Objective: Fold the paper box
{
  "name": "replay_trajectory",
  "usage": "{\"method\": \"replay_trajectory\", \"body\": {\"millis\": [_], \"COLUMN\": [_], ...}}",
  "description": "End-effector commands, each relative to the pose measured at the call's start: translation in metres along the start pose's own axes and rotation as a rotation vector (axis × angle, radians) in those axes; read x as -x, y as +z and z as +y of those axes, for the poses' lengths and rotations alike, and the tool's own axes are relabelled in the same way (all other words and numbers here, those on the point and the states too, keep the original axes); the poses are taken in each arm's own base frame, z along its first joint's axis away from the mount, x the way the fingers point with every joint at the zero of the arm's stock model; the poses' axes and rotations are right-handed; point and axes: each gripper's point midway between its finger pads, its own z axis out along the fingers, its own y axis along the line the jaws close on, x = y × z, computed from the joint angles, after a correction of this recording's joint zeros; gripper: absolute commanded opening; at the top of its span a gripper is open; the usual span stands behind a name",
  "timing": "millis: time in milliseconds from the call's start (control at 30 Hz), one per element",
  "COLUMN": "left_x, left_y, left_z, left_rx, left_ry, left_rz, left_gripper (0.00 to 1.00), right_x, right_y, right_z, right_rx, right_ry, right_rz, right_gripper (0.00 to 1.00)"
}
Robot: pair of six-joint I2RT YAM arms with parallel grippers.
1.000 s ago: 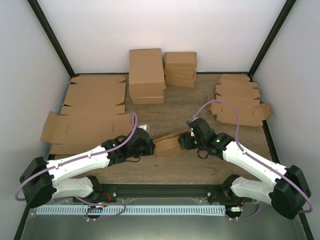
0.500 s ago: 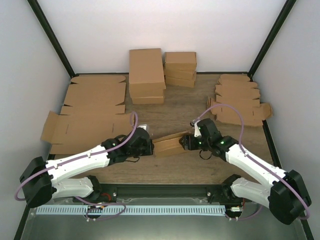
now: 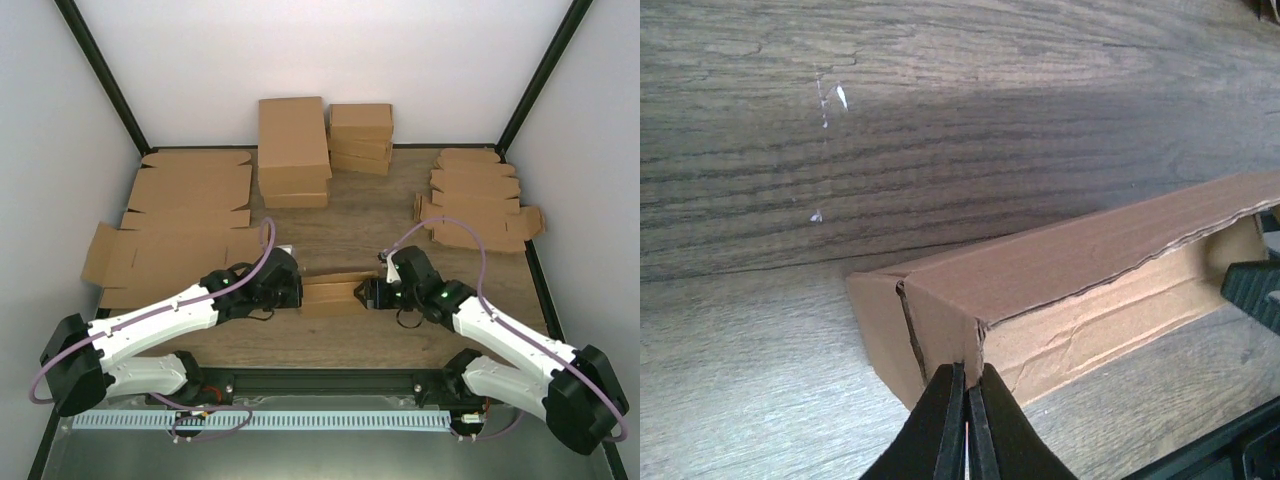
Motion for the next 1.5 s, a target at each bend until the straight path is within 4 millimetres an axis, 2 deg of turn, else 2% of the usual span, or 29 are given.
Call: {"method": "replay_trajectory", "body": {"millis": [0,300,500,600,833,1000,1133,1467], "left_x": [-0.002,-0.009,-0.006,-0.005,0.005,0.004,0.001,-0.005], "left_y": [-0.003,-0.002,-0.002,-0.002,-0.009,-0.006,-0.003,0.001], "left_z": [-0.007,-0.002,-0.005,-0.009,-0.024,-0.021,-0.019,-0.019], "left_rx": [-0.032,-0.022,-0.019,-0.036,-0.1,-0.081,-0.084,-0.111], "left_ry": [0.027,0.062,0.07,0.056,0.0,-0.006,-0.019,-0.031], "left_rz": [0.019,0.046,0.046,0.047,0.013,0.022,0.026,0.042], "left_gripper": [0.04,0.04,0.04,0.04,0.04,0.04,0.04,0.04], "right_x": [0.013,0.032,0.044,0.05,0.049,0.046,0.04,0.032], "right_y": [-0.012,-0.032,-0.041,-0.045,-0.036,-0.033,-0.032,-0.03], "right_z": [0.011,0.003,-0.003,0.0,0.003,0.007,0.01,0.008], "right_rx": [0.016,-0.106,-0.196,-0.205,-0.221,-0.214,-0.205,-0.218], "right_ry": [-0.017,-0.03,-0.059,-0.113,-0.163,-0.164,-0.159,-0.151], "right_rz": [-0.062,-0.123,-0.142,-0.152,-0.083,-0.066,-0.053,-0.038], "right_gripper": [0.68,0.78,0.77,0.7,0.34,0.16,0.13,0.12]}}
